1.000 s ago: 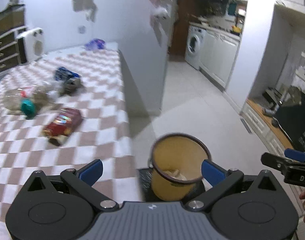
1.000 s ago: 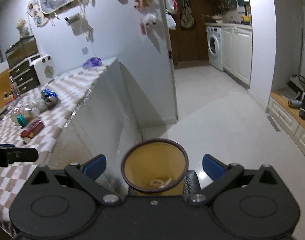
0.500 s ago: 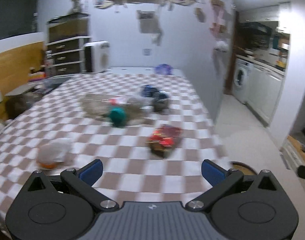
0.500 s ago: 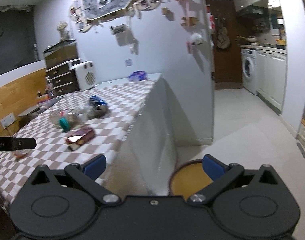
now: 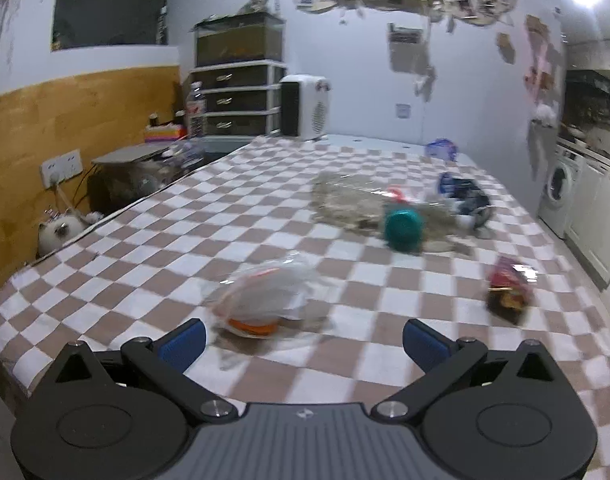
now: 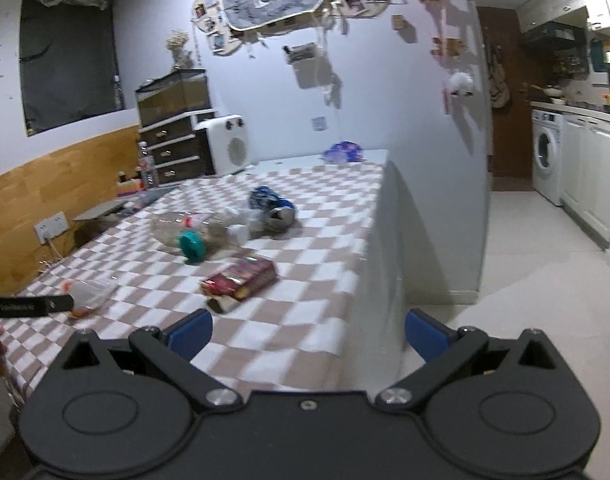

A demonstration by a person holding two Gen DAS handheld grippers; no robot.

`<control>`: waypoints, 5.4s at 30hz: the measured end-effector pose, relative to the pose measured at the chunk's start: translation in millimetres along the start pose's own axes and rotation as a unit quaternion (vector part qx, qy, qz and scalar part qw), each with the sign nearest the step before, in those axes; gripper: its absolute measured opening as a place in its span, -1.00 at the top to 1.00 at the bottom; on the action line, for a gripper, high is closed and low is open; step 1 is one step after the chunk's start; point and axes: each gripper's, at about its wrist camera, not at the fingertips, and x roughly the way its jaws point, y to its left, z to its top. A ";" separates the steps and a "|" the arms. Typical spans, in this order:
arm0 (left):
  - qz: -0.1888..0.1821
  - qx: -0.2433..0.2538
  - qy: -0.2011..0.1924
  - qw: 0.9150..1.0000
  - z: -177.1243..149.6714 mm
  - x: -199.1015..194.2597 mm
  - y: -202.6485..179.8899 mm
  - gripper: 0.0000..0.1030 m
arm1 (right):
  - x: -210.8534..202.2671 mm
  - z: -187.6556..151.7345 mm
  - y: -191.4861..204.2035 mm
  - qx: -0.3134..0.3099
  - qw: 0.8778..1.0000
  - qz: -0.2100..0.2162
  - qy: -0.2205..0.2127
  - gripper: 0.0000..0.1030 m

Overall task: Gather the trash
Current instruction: 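Move the left tool to the clear bag while the right tool approaches the red snack box, then close the left tool on the clear bag while the right tool grasps the red snack box, then lift the clear bag and red box with both tools toward the wastebasket, then carry the clear bag and red box with both tools over the wastebasket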

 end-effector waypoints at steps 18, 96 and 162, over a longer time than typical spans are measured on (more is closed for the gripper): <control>0.027 -0.045 0.018 0.998 -7.7 64.3 56.0 -1.00 | 148.0 5.7 83.1 -0.043 0.994 -0.017 0.102 -1.00; -0.062 -0.111 -0.029 0.991 -15.0 25.0 9.4 0.90 | 118.5 -14.4 48.0 0.007 0.996 0.032 0.087 0.08; -0.297 0.170 0.052 0.938 -21.5 43.6 -446.7 0.98 | -18.1 -22.9 -250.7 0.096 0.974 -0.198 0.048 0.08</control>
